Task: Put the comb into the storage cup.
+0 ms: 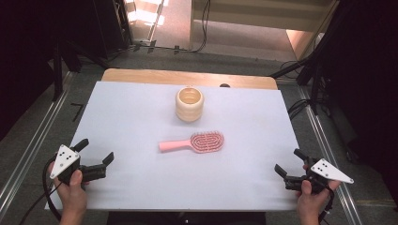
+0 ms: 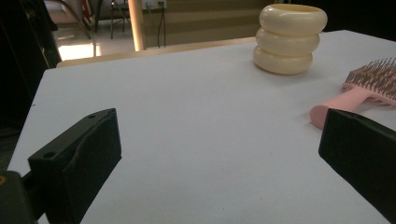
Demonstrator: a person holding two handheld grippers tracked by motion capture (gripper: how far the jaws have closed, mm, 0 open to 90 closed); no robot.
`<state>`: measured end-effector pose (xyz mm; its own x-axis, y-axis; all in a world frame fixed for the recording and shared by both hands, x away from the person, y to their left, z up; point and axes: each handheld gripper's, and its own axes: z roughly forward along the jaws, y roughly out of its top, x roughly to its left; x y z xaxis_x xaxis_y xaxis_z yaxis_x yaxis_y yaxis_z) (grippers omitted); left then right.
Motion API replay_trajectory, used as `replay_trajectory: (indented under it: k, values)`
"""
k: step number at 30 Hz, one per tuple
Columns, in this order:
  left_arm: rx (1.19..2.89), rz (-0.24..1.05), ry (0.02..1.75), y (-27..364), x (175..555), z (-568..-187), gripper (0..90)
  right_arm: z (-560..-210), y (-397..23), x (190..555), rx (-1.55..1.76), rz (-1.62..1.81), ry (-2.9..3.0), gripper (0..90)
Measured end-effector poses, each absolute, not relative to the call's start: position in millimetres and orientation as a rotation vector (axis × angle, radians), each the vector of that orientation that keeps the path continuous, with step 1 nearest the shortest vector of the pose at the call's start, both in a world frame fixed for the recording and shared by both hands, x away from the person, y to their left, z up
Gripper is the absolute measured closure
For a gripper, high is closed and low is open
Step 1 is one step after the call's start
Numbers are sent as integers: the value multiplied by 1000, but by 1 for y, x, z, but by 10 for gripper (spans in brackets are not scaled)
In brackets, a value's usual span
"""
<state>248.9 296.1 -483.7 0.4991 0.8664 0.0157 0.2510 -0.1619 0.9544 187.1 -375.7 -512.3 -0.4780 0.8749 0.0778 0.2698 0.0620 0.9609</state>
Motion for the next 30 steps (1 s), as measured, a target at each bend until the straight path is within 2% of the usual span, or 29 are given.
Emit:
replay_trajectory:
  k: [8, 30]
  values:
    - [1732, 729, 899, 279, 250, -467, 0, -512, -373, 188, 1128, 1417, 1824, 0]
    - [1933, 582, 692, 205, 289, -441, 0, -512, -366, 191, 1094, 1379, 1880, 0]
